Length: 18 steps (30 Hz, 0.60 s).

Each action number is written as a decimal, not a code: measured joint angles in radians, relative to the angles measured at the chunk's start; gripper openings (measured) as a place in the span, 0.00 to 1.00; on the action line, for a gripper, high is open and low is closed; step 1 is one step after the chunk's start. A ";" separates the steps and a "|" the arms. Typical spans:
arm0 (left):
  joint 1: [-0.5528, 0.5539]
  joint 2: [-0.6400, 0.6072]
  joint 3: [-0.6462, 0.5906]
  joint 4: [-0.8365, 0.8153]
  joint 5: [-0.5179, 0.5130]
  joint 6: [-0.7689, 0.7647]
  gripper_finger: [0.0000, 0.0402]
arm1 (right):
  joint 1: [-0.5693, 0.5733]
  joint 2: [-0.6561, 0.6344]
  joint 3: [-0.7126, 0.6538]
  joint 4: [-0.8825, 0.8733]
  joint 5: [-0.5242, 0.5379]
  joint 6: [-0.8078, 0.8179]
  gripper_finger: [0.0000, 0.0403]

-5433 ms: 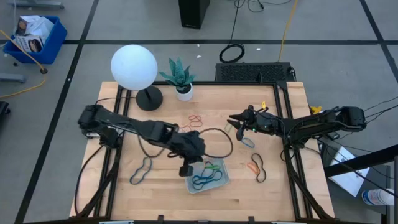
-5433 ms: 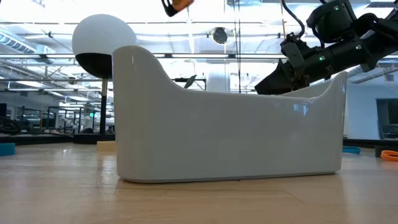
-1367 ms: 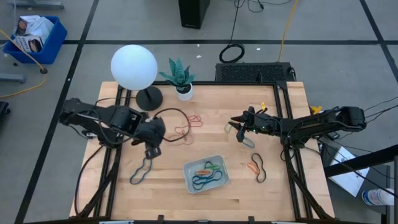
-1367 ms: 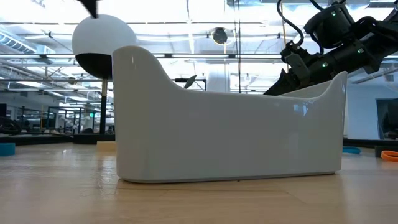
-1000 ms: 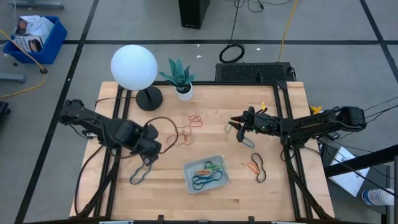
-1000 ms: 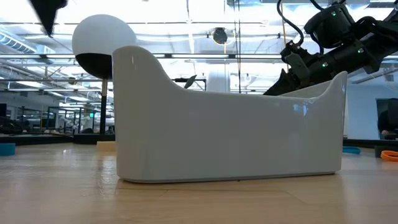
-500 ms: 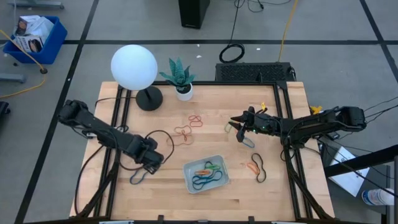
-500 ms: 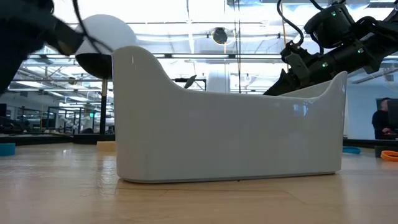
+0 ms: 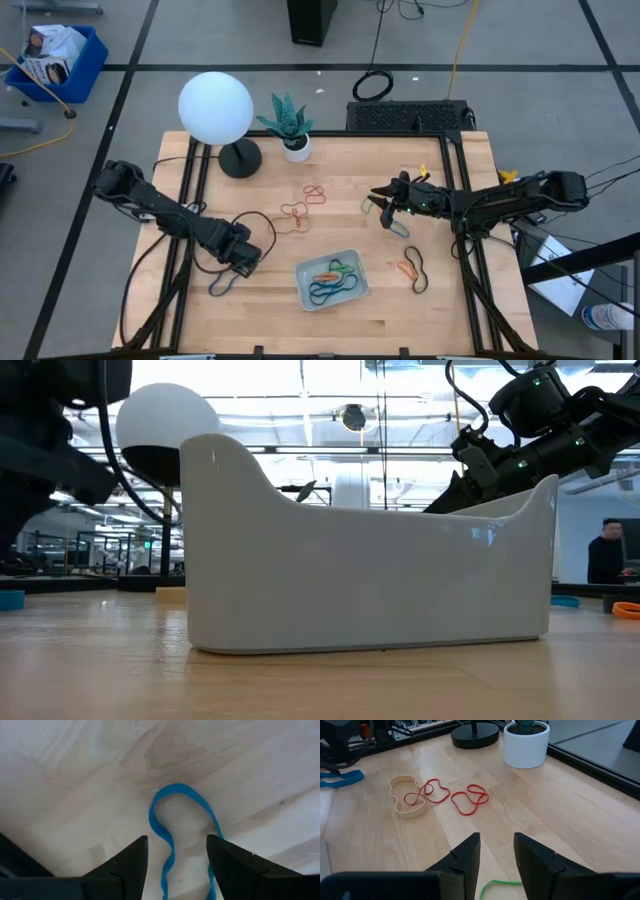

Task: Pick and place rubber bands into bin
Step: Put the left blue rubber band into the gray bin

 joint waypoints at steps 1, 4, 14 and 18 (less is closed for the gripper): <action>0.002 0.000 -0.012 0.011 0.001 -0.003 0.52 | 0.000 0.000 0.000 0.000 0.000 0.000 0.28; 0.007 0.000 -0.047 0.069 0.003 -0.001 0.52 | 0.000 0.000 0.000 0.000 0.000 0.000 0.28; 0.009 -0.001 -0.106 0.121 0.010 0.010 0.52 | 0.000 0.000 0.000 0.002 0.000 0.000 0.28; 0.009 -0.001 -0.107 0.144 -0.001 0.020 0.52 | 0.000 0.000 0.000 0.005 0.000 0.000 0.28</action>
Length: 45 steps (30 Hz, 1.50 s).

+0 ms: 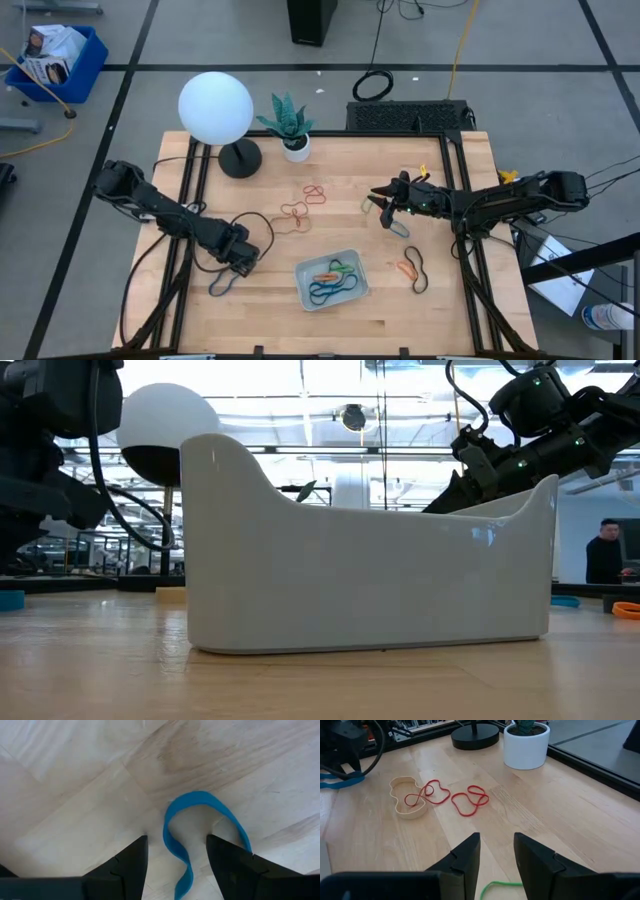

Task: Pick and place rubber bands into bin
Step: Put the left blue rubber band into the gray bin

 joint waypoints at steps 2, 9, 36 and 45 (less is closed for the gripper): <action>0.000 0.000 0.000 0.004 0.000 0.005 0.52 | 0.000 0.000 0.000 0.003 0.000 0.000 0.28; 0.000 0.000 0.000 0.001 -0.019 0.093 0.52 | 0.000 0.000 0.000 0.003 0.000 -0.005 0.28; 0.000 0.001 0.000 0.007 -0.012 0.105 0.24 | 0.000 0.000 0.000 0.003 0.000 -0.004 0.28; 0.000 0.001 0.000 0.006 -0.027 0.135 0.03 | 0.000 0.000 0.000 0.003 0.000 -0.004 0.28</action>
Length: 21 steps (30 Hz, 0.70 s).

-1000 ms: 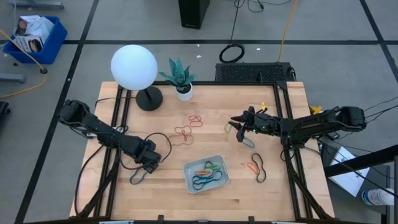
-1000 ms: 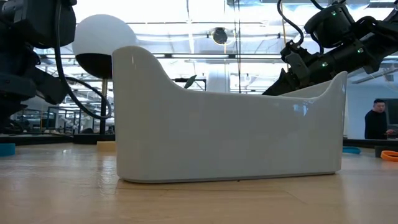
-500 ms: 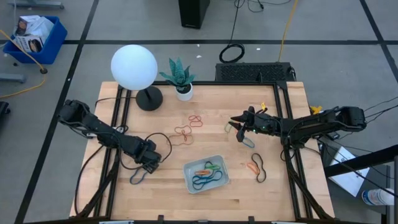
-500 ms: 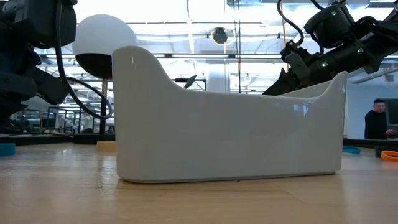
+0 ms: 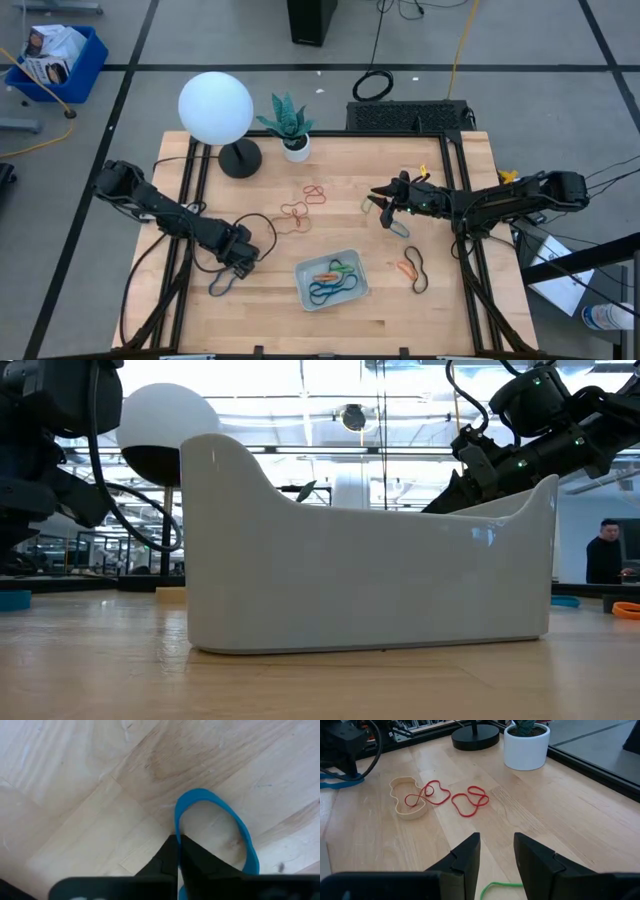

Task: Pick and place rubber bands into bin
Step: Put the left blue rubber band into the gray bin

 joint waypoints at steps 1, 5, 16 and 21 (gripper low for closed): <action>0.000 0.000 0.000 0.001 0.000 0.000 0.04 | 0.000 0.000 0.000 0.000 0.000 0.000 0.28; 0.000 0.000 -0.001 0.014 -0.004 0.000 0.04 | 0.000 0.000 0.000 0.000 0.000 0.000 0.28; 0.001 -0.012 0.021 0.087 -0.054 0.031 0.02 | 0.000 0.000 0.000 0.000 0.000 0.000 0.28; 0.001 -0.088 0.059 0.183 -0.085 0.138 0.01 | 0.000 0.000 0.000 0.000 0.000 0.000 0.28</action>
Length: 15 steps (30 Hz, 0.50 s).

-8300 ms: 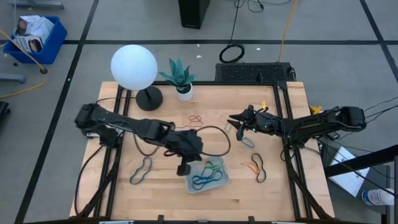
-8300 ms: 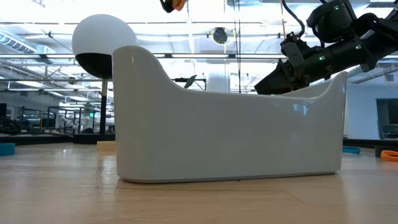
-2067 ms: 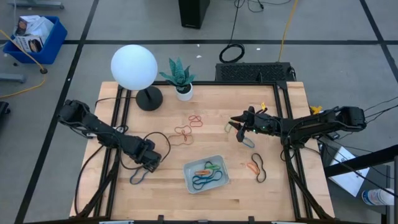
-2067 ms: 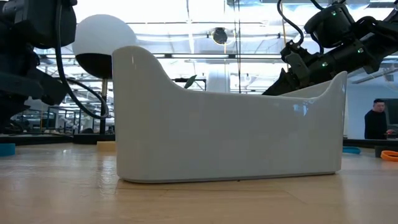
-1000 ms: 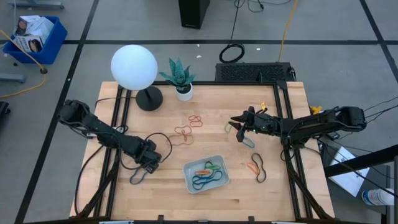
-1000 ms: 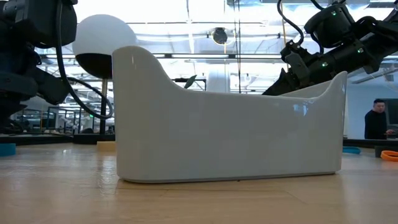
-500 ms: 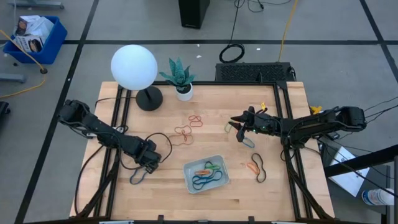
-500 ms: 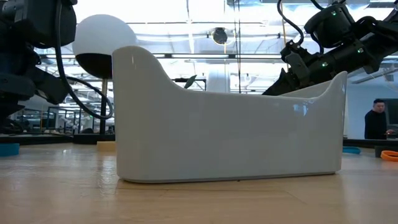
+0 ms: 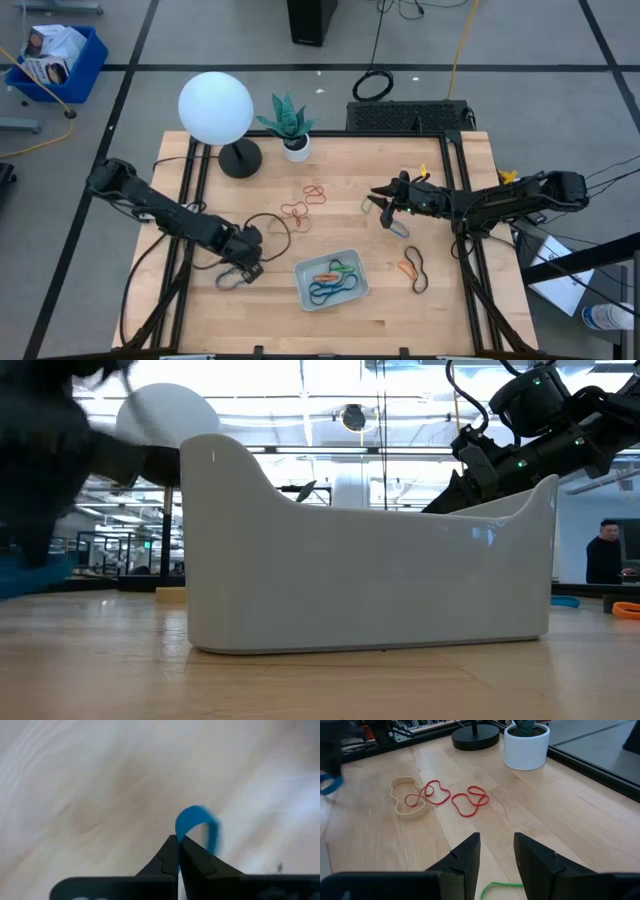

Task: Pick and place rubber bands into bin
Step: Put the left blue rubber band into the gray bin

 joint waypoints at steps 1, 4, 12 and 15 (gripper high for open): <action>0.000 -0.024 0.011 0.052 -0.011 0.030 0.01 | 0.000 0.000 0.000 0.000 0.000 0.000 0.28; 0.000 -0.109 0.026 0.199 -0.062 0.143 0.02 | 0.000 0.000 0.000 0.000 0.000 0.000 0.28; 0.005 -0.283 0.042 0.768 -0.192 0.560 0.02 | 0.000 0.000 0.000 0.008 0.000 0.000 0.28; 0.024 -0.304 0.042 0.936 -0.191 0.646 0.01 | 0.000 0.000 0.000 0.008 0.000 0.000 0.28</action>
